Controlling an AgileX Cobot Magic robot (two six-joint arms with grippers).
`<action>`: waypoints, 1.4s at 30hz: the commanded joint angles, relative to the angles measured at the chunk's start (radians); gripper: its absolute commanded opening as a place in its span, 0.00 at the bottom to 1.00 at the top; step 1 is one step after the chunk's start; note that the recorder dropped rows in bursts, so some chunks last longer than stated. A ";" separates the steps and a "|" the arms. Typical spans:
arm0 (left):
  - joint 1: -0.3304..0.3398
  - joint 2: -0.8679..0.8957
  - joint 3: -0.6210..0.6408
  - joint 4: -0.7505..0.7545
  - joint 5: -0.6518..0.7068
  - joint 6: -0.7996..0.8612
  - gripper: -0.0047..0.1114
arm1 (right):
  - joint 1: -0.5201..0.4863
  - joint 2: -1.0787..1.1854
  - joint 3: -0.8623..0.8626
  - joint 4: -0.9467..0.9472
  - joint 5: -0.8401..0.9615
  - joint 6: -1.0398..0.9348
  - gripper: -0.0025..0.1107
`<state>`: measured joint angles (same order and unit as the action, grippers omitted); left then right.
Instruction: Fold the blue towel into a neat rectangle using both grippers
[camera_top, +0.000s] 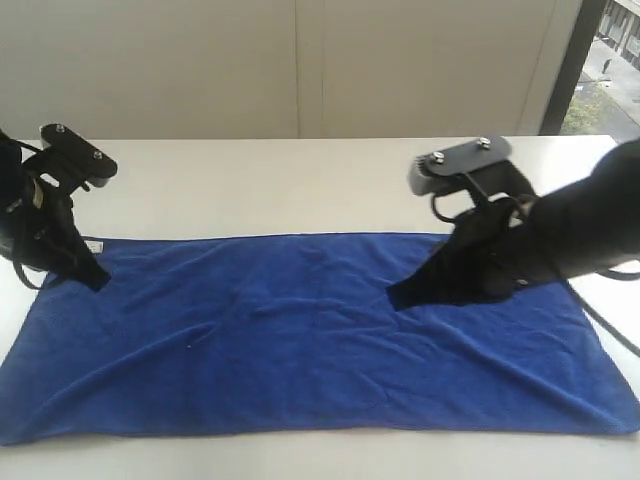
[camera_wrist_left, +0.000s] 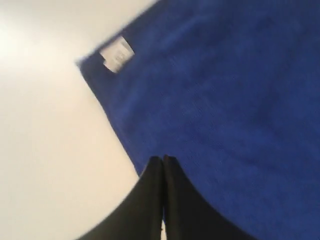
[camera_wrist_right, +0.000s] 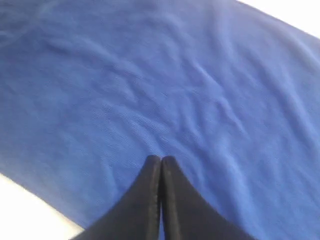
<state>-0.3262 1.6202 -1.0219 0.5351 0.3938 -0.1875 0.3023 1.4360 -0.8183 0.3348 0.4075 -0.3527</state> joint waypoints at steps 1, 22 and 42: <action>0.030 0.076 -0.078 0.113 -0.024 -0.125 0.04 | 0.141 0.092 -0.139 0.089 -0.010 -0.096 0.02; 0.188 0.380 -0.375 -0.417 0.037 0.439 0.04 | 0.480 0.748 -0.860 0.107 0.139 -0.187 0.02; 0.225 0.430 -0.375 -0.415 0.004 0.439 0.04 | 0.585 0.855 -0.892 0.112 0.229 -0.194 0.02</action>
<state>-0.1061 2.0498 -1.3926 0.1263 0.3985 0.2496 0.8881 2.2785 -1.7022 0.4463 0.6223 -0.5349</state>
